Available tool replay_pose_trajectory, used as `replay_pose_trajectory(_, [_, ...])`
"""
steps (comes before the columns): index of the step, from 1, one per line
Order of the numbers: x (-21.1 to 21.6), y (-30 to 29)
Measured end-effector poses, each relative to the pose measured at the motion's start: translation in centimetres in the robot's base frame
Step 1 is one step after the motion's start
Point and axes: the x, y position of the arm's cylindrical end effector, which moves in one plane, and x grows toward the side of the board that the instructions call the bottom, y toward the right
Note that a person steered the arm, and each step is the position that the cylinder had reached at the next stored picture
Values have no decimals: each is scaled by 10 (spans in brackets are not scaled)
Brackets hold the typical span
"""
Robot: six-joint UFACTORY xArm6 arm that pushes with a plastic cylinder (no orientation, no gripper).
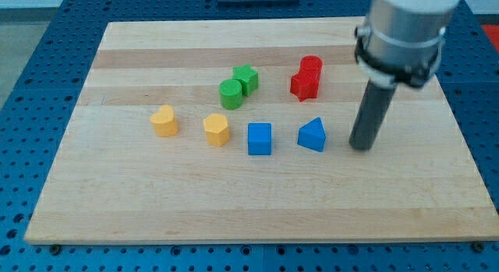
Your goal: Slightly move the heart to the left
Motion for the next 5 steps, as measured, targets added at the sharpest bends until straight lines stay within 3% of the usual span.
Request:
replay_pose_trajectory(1, [31, -55])
replay_pose_trajectory(2, [-16, -66])
replay_pose_trajectory(3, [-37, -54])
replay_pose_trajectory(4, [-26, -51])
replay_pose_trajectory(5, [33, -64])
